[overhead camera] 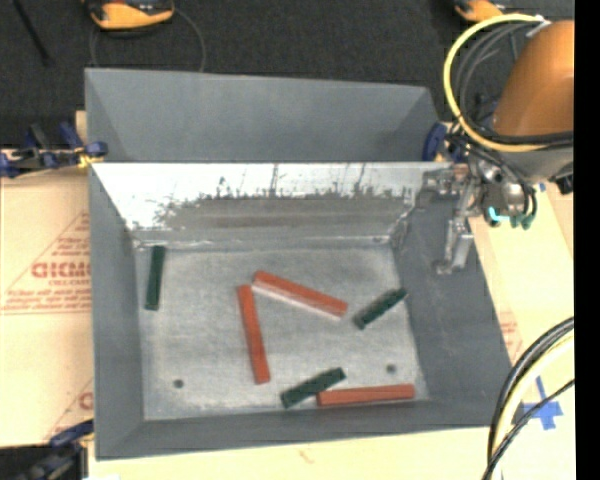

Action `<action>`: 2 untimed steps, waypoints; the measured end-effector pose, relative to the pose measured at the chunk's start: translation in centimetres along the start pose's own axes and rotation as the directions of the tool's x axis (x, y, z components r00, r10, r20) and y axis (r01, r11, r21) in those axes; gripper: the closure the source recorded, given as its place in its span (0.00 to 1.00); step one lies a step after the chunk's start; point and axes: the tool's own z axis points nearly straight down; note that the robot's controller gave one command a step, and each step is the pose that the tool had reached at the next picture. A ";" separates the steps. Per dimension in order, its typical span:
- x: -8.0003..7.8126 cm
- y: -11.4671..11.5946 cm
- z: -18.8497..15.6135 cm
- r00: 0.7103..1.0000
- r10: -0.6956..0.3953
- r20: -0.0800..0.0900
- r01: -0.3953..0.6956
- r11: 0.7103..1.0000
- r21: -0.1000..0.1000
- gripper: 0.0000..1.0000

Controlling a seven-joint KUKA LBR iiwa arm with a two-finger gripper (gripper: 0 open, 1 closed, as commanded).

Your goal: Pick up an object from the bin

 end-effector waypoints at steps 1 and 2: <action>1.2 1.7 12.7 0.992 -0.124 0.000 0.124 0.992 -0.002 0.00; 3.7 2.1 16.0 0.946 -0.326 0.008 0.325 0.946 0.004 0.00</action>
Offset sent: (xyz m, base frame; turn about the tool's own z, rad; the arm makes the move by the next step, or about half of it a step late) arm -0.0111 0.0178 -0.1226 -0.1258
